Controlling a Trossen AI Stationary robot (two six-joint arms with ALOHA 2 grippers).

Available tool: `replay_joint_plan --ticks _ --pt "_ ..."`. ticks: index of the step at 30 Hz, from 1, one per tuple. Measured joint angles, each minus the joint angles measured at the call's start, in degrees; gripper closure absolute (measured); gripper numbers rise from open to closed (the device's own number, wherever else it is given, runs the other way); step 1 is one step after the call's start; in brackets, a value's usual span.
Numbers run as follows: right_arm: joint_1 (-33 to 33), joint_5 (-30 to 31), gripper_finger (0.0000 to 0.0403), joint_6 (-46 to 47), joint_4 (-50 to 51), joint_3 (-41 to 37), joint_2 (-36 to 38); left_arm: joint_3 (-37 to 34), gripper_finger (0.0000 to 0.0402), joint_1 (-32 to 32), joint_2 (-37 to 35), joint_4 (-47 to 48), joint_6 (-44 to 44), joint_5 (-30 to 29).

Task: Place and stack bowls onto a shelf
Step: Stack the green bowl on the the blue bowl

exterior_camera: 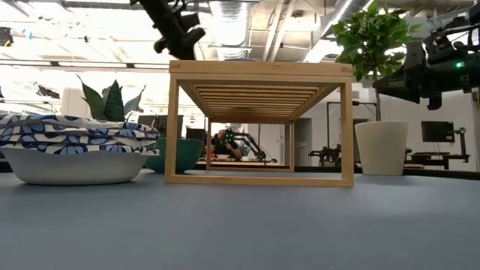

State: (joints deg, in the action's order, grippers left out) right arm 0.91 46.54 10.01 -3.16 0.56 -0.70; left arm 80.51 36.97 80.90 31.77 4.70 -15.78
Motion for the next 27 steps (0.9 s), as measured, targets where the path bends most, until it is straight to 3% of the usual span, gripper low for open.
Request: replay_joint_plan --ticks 7,14,20,27 --pt "0.0 0.0 0.0259 -0.04 0.0 0.0 0.0 -0.07 0.0295 0.81 0.9 15.87 -1.18 0.73" --pt "0.0 0.0 0.0259 -0.89 0.0 0.0 0.0 -0.2 0.0233 1.96 0.82 21.76 -4.58 0.82" --pt "0.0 0.0 0.0259 -1.04 0.0 0.0 -0.01 -6.72 0.0213 3.48 0.84 19.73 -4.96 2.57" --pt "0.0 0.02 0.0259 -1.02 -0.01 0.0 0.01 -16.79 0.0211 5.98 0.85 9.63 -5.32 7.06"
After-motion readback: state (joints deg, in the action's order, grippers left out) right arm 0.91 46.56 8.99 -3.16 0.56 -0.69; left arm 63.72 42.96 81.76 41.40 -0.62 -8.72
